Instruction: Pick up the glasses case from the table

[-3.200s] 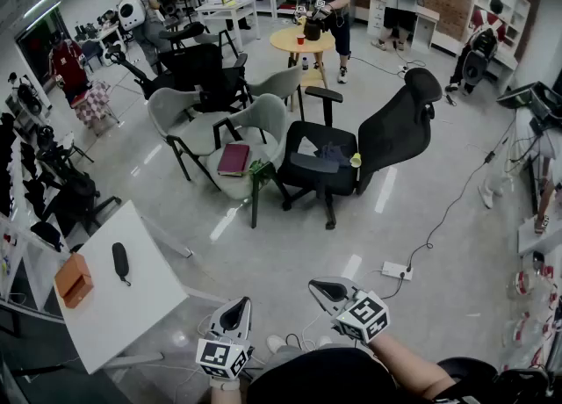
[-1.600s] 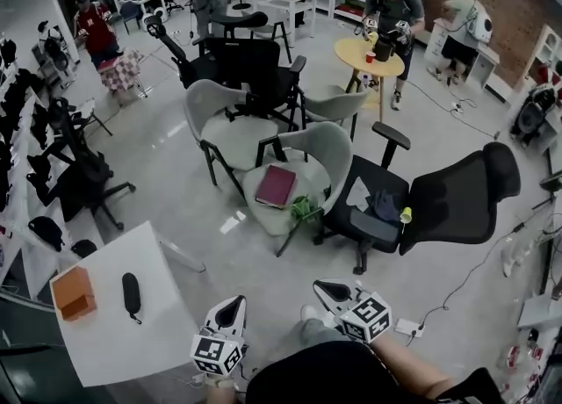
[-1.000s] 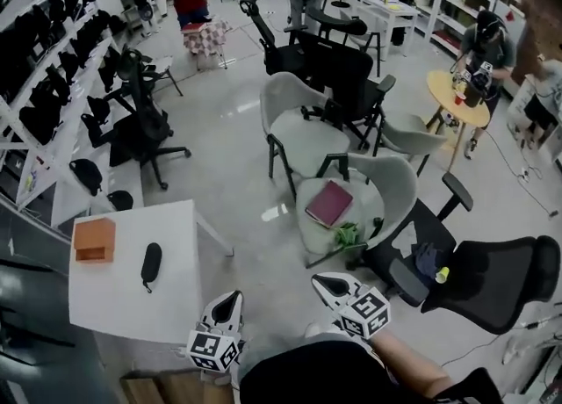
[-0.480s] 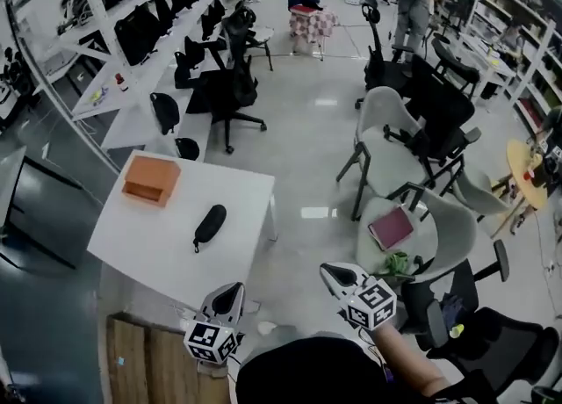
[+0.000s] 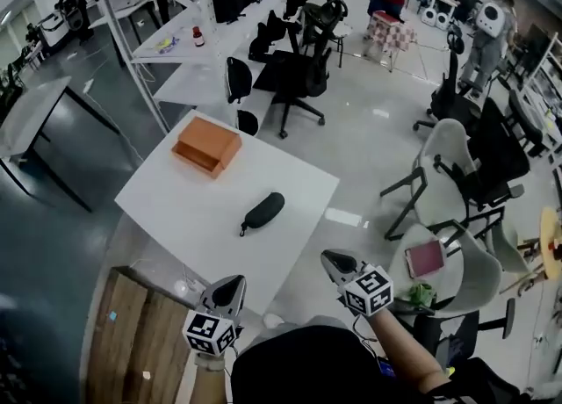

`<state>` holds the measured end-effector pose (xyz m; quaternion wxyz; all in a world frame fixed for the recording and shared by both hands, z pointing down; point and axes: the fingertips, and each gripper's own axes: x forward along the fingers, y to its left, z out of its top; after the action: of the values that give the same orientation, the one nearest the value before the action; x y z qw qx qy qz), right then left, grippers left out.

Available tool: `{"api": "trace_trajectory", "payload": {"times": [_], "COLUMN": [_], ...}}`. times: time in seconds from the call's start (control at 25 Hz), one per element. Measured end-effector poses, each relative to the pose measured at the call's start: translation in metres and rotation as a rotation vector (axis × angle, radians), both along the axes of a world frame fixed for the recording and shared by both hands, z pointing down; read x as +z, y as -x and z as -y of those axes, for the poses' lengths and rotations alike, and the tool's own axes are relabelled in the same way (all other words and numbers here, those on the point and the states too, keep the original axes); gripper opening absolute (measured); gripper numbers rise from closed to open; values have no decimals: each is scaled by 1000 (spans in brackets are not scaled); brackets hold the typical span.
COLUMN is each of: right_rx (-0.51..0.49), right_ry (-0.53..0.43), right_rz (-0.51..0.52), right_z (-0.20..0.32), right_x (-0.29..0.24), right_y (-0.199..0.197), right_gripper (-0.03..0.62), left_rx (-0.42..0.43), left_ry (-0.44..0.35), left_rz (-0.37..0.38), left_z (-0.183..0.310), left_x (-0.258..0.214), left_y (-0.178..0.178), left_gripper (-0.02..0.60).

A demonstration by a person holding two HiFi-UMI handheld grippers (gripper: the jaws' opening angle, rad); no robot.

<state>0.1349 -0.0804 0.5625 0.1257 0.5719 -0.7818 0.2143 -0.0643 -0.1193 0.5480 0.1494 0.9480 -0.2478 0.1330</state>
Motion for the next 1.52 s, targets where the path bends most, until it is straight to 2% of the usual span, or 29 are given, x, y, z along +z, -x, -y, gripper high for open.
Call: {"api": "trace_trajectory", "payload": {"times": [0.2,0.32,0.48,0.68,0.76,1.0,1.16,1.4,1.52], "right_rx": [-125,-201,-320,-509,-597,-804,-963,-1144,-1186], "right_ry": [44,71,132,201,235,280,299,307,334], "right_rz": [-23,-49,-83,-184,-230,-373,-455,-586,-589], "right_z": [55,88,136,190,205,239,247,251,257], "right_x": [17,28,52,93,111,161,187,216,219], "right_y": [19,25,30,37,40,54,67,80,83], "right_gripper": [35,61,167,236,282,358,374,385,404], "left_rx": [-112,-181,-311,-468,-531,-696,-797,-899,-939], "left_ry": [37,60,89,127,139,164,206,256,276], "left_rz": [8,5,10,33,36,39,53,52,54], "left_z": [15,24,37,54,59,65,57,42,33], "left_x": [9,14,23,32,34,41,50,58,61], "left_y": [31,43,55,62,61,60,62,58,56], "left_gripper": [18,18,18,18,18,18,18,18,18]}}
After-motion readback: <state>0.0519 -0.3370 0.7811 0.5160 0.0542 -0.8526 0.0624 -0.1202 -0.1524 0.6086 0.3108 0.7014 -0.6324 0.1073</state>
